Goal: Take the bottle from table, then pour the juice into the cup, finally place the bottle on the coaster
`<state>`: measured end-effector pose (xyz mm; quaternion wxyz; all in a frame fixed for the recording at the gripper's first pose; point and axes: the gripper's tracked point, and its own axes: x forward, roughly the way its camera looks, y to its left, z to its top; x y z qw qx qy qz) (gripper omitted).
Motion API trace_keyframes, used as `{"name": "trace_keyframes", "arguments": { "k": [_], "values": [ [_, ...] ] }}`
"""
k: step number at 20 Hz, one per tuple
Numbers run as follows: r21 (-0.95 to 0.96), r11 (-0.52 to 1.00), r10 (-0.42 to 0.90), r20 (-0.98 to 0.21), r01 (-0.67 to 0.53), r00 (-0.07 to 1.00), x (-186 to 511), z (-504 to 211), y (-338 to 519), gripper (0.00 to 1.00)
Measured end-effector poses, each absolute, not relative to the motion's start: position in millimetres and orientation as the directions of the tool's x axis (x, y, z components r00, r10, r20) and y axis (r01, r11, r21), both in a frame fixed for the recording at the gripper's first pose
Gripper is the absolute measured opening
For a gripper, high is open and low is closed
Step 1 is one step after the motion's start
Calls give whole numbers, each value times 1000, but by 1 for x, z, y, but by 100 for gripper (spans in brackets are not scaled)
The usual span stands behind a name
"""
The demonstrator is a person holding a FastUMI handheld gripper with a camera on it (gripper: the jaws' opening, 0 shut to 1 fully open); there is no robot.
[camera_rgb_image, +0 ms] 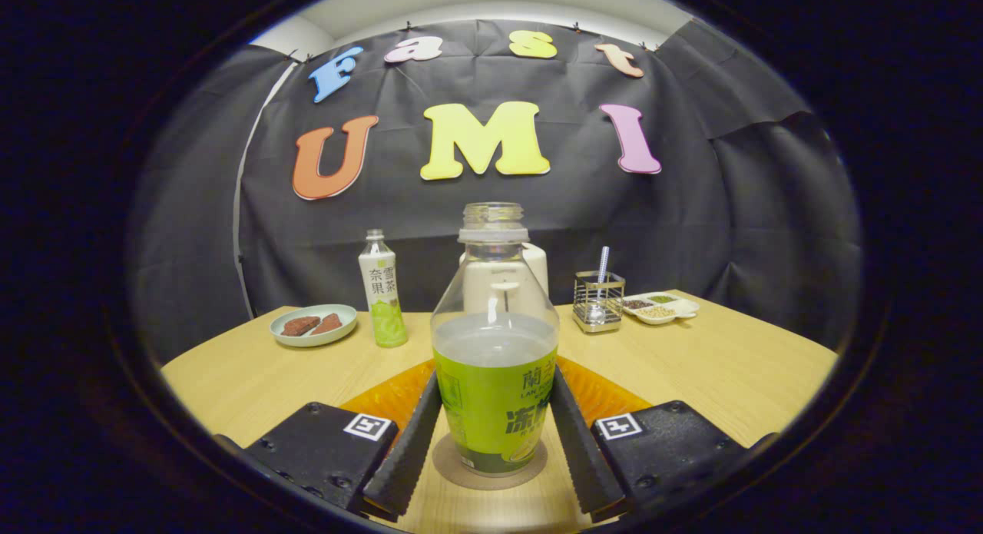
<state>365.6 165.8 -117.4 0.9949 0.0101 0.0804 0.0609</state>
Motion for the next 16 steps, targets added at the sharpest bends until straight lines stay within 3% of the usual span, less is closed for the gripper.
{"name": "trace_keyframes", "arguments": {
  "k": [4, 9, 16],
  "values": [
    [22, 990, 138, -185, -136, 973, 362, -126, 169, 84],
    [50, 990, 140, -170, -134, 975, 355, -117, 165, 100],
    [51, 987, 160, -129, -155, 979, 320, -81, 172, 100]
  ]
}}
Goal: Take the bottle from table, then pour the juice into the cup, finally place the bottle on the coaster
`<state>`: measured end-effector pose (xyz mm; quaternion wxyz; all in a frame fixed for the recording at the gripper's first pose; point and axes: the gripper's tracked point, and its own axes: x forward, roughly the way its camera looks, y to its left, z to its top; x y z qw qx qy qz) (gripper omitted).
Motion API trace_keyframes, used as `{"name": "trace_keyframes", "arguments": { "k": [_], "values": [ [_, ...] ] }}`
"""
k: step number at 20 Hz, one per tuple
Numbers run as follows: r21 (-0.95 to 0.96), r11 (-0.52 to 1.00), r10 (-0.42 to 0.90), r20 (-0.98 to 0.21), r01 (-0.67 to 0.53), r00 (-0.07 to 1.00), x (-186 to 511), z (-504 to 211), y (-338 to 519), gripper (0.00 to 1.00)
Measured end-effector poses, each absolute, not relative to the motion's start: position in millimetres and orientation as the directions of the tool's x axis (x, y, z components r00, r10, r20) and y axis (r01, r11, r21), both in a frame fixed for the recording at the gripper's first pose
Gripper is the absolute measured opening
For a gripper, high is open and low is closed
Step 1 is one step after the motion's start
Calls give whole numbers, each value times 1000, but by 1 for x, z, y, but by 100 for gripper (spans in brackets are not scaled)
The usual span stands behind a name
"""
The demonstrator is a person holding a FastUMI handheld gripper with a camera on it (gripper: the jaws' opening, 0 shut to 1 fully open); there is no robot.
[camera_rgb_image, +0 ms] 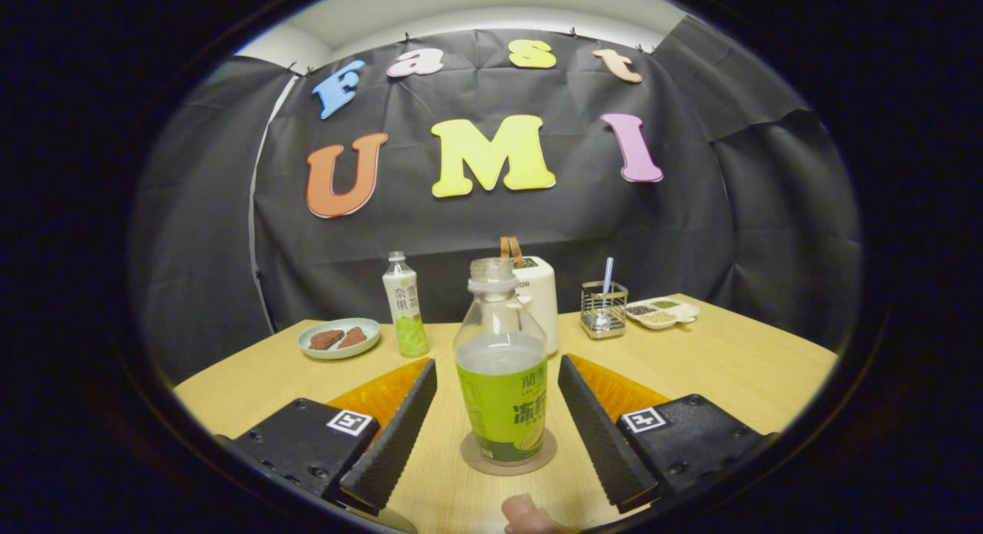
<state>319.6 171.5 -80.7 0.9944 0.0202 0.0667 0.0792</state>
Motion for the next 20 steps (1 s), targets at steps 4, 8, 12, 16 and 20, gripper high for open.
{"name": "trace_keyframes", "arguments": {
  "k": [4, 8, 12, 16, 20],
  "values": [
    [22, 988, 155, -113, -153, 981, 289, -56, 172, 100],
    [9, 993, 117, -110, -116, 987, 242, -23, 160, 100],
    [-12, 994, 107, -105, -109, 989, 187, 14, 148, 100],
    [-37, 995, 89, -2, -89, 996, 121, 62, 123, 100],
    [-44, 997, 63, 29, -61, 998, 70, 78, 94, 100]
  ]
}}
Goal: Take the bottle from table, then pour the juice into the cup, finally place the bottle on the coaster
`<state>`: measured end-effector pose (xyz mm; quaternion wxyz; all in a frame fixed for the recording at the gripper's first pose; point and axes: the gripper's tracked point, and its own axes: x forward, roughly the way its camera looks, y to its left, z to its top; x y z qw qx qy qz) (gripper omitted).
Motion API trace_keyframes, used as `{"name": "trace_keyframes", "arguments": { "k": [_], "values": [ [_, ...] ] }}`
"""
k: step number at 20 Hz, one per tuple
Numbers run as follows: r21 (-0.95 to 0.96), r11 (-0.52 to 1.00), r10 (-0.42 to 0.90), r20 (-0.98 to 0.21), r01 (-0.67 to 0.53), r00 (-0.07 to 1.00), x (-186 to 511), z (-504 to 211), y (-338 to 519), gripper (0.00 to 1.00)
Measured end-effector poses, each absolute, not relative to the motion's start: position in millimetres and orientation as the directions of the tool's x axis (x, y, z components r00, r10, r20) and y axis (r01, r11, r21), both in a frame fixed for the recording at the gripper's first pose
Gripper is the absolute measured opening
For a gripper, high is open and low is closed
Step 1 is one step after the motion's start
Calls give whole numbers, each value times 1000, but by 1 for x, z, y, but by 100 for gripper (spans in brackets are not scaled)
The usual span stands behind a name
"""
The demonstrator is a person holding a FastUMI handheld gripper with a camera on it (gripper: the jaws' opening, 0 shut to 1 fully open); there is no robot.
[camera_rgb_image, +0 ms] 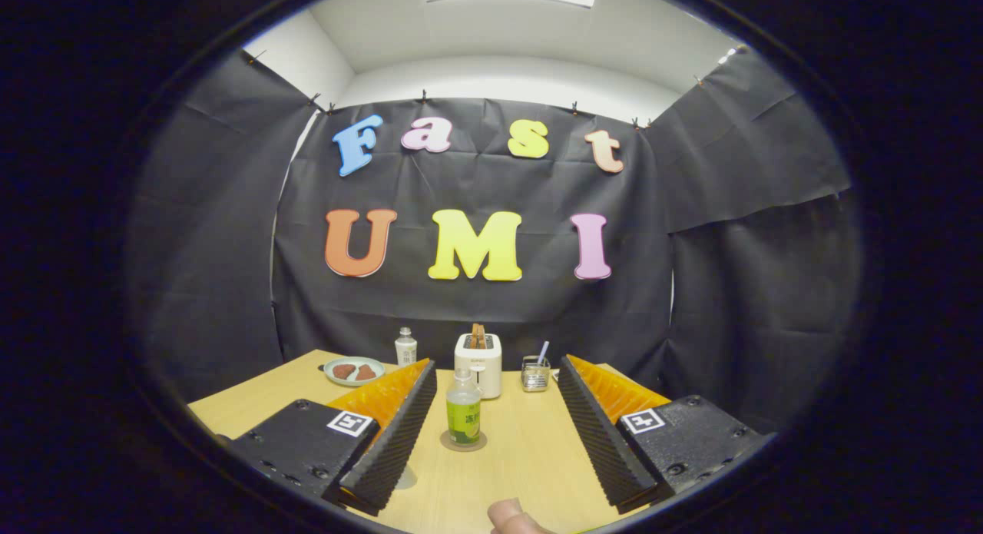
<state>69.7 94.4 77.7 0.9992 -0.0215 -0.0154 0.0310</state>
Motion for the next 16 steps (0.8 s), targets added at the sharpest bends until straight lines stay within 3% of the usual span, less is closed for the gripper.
{"name": "trace_keyframes", "arguments": {
  "k": [16],
  "values": [
    [-18, 999, 51, 43, -50, 998, -67, 82, 42, 100]
  ]
}}
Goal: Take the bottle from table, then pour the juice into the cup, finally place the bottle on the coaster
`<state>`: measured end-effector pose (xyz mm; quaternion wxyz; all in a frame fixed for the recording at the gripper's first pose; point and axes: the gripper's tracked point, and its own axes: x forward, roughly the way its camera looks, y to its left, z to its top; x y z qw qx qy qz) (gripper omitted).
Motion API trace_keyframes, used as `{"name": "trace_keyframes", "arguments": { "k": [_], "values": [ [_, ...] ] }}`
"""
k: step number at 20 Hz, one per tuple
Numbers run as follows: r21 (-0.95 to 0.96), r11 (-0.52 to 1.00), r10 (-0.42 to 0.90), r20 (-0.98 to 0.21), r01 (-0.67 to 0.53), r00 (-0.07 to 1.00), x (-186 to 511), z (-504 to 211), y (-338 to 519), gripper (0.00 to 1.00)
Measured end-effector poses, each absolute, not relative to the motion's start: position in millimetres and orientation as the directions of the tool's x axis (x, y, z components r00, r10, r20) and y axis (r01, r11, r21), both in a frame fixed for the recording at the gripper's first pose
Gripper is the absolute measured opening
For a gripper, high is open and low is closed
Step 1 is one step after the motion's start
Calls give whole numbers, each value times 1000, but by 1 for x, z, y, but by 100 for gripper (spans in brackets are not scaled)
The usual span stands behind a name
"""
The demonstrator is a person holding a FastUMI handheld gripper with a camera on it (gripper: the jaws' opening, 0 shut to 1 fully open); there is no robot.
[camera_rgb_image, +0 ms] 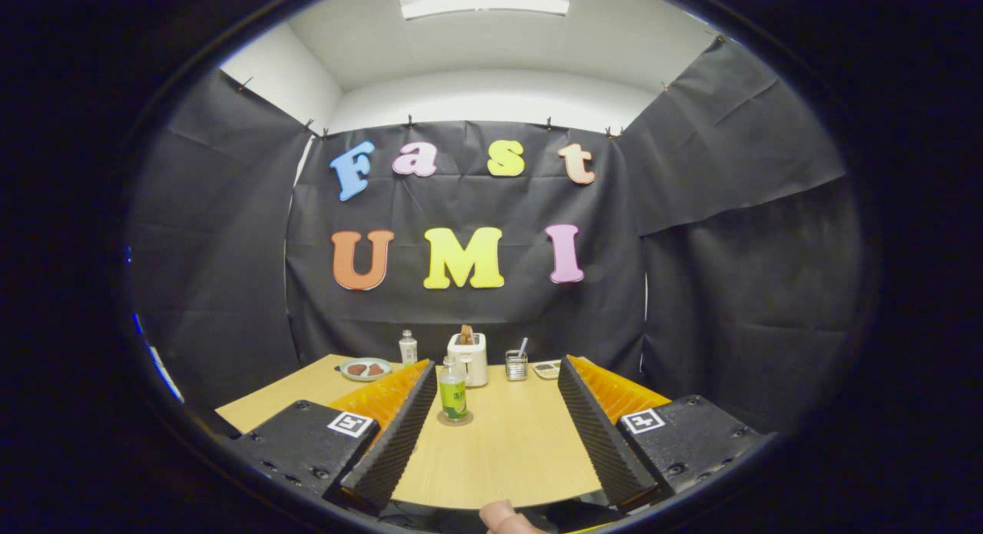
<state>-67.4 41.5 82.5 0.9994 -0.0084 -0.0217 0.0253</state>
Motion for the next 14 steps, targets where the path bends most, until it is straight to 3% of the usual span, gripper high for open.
{"name": "trace_keyframes", "arguments": {
  "k": [14],
  "values": [
    [-84, 991, 108, -2, -107, 994, -58, 51, 72, 100]
  ]
}}
